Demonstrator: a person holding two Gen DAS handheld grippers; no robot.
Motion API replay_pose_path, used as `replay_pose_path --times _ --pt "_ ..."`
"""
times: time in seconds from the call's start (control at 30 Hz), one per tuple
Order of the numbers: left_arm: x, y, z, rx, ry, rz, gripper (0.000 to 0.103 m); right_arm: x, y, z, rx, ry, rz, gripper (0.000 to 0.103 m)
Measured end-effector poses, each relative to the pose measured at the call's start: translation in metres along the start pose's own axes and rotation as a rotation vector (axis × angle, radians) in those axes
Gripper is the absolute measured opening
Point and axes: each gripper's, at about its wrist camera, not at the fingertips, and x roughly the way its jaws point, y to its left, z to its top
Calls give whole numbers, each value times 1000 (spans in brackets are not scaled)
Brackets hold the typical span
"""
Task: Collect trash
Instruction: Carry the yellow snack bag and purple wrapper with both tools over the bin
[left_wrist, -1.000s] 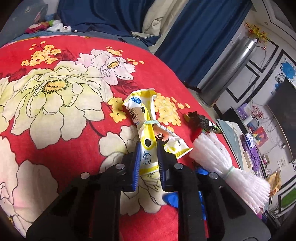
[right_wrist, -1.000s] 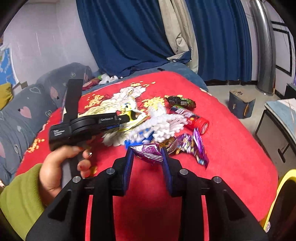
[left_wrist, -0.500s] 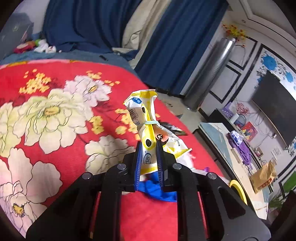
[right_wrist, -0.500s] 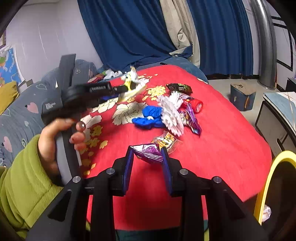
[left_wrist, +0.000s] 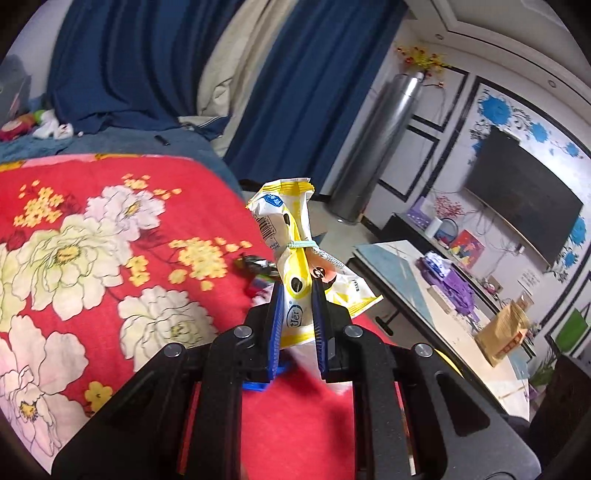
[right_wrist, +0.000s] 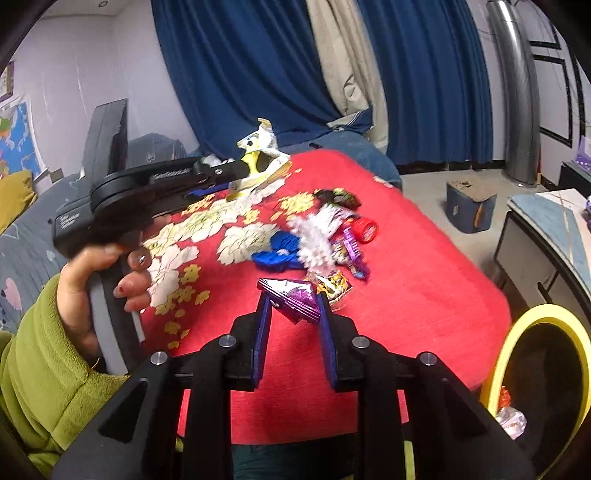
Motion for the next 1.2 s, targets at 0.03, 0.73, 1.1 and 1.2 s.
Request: replay_pose_path --times 0.03,0.73,1.1,1.2 --pt "-1 -3 -1 8 -1 -7 10 -3 -1 1 3 -6 -5 24" --pt "6 -69 -28 153 55 -135 10 -66 -62 9 71 -133 -177 24" --pt "10 -99 -48 215 95 -192 10 -86 -83 3 103 -170 -258 24" --pt "11 -108 -55 236 110 -207 10 -92 -90 0 110 -177 -285 24"
